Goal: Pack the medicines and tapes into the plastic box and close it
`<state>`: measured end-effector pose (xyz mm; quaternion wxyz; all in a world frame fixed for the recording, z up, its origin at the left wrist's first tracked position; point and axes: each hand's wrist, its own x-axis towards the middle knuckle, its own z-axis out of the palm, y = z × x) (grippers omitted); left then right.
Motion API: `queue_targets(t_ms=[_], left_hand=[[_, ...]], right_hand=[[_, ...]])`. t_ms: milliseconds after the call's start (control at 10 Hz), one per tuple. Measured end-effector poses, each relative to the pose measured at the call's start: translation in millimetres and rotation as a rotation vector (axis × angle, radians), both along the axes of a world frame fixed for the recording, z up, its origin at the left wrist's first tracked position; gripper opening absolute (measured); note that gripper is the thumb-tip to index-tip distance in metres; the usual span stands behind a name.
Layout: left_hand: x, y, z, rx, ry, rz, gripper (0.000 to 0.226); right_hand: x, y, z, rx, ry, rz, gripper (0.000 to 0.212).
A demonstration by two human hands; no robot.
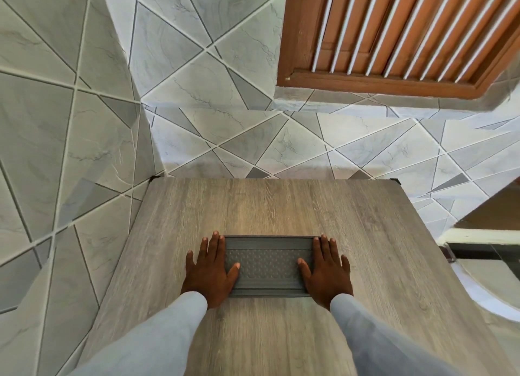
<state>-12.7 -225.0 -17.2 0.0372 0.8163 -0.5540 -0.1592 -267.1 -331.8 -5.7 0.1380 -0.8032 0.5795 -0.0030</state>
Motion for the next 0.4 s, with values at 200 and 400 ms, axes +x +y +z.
queue_targets(t_ms=[200,400], left_hand=[[0,3,40,-0.177,-0.166,-0.16,0.092],[-22,-9,148,-0.426,-0.261,-0.152,0.096]], right_hand=[[2,22,50,-0.066,-0.015,0.056,0.095],[2,21,144,-0.344,-0.074,0.144,0.08]])
